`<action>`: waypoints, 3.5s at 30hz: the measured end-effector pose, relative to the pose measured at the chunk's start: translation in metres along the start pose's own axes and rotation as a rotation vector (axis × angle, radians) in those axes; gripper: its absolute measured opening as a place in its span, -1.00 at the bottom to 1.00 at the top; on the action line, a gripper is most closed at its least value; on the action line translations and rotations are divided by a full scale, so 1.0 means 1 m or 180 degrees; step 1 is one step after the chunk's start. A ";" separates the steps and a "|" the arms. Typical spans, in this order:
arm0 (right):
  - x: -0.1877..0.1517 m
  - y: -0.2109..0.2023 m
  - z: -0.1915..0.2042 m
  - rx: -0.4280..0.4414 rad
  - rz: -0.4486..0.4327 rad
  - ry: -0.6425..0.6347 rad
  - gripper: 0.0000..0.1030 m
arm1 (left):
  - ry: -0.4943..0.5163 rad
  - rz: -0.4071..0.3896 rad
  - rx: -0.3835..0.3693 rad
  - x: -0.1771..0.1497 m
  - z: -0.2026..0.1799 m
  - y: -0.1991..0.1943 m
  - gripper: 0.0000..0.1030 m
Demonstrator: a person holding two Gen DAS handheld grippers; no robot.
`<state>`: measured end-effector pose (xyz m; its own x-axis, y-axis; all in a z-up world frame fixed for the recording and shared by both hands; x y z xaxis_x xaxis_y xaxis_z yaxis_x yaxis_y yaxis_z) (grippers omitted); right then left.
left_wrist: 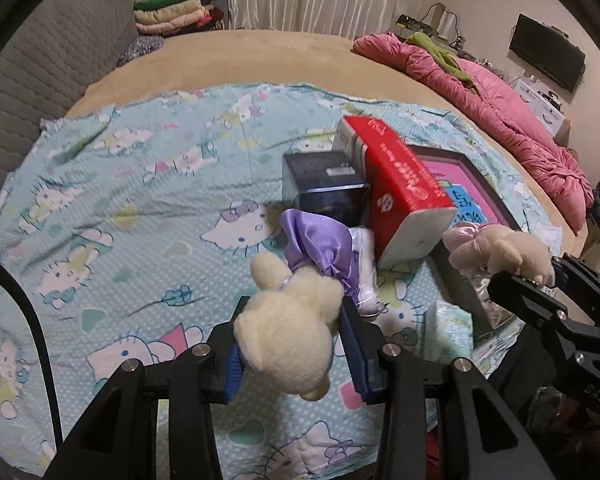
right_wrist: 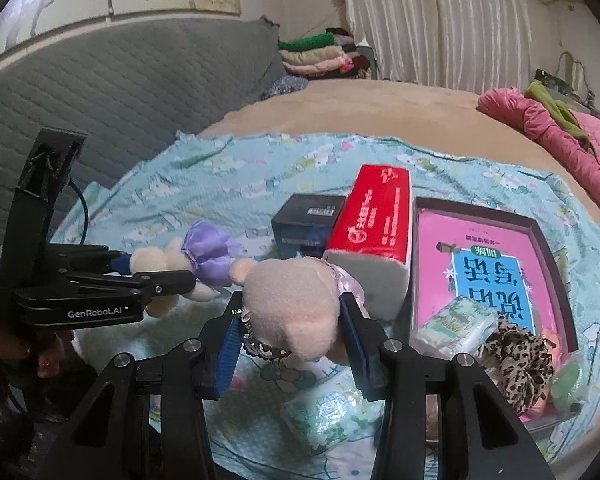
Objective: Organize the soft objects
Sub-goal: 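Carry both plush bears with both grippers over the pink book box, then lower and release the cream bear with the left gripper while the right releases the pink bear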
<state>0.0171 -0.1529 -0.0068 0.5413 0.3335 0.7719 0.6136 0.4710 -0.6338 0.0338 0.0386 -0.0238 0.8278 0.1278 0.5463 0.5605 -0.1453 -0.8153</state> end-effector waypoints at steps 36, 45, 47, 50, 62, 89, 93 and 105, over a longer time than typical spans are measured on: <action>-0.015 -0.114 -0.140 -0.0641 -0.1010 0.1033 -0.07 | 0.0767 -0.0145 -0.0404 0.042 -0.189 -0.031 -0.18; -0.028 -0.121 -0.167 -0.0724 -0.1042 0.1175 -0.07 | 0.0869 0.0003 -0.0469 0.040 -0.223 -0.005 -0.18; -0.031 -0.122 -0.171 -0.0717 -0.1047 0.1205 -0.07 | 0.0881 0.0023 -0.0472 0.039 -0.227 -0.001 -0.18; -0.034 -0.121 -0.175 -0.0710 -0.1051 0.1222 -0.06 | 0.0897 0.0065 -0.0469 0.038 -0.233 0.007 -0.18; -0.042 -0.110 -0.186 -0.0677 -0.0954 0.1249 -0.06 | 0.0945 0.0258 -0.0426 0.028 -0.246 0.041 -0.18; -0.054 -0.055 -0.203 -0.0813 -0.0445 0.1056 -0.04 | 0.0886 0.0582 -0.0495 0.015 -0.246 0.106 -0.17; -0.058 -0.043 -0.206 -0.0782 -0.0294 0.1041 -0.04 | 0.0895 0.0580 -0.0484 0.016 -0.245 0.108 -0.17; -0.061 -0.018 -0.205 -0.0718 0.0010 0.0953 0.00 | 0.0839 0.0602 -0.0485 0.016 -0.238 0.112 -0.16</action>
<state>0.0906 -0.3488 -0.0531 0.6670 0.0652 0.7422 0.7049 0.2674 -0.6569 0.1156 -0.2087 -0.0603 0.8841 -0.1698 0.4354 0.3776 -0.2894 -0.8796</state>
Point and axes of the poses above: each gripper's, at about its wrist camera, not at the fingertips, and y roughly the way its jaws point, z to its left, x to its top, the point moved 1 cm from there along y, roughly the way its jaws point, and after that the axes turned 7 degrees about -y, right-handed, at the moved point
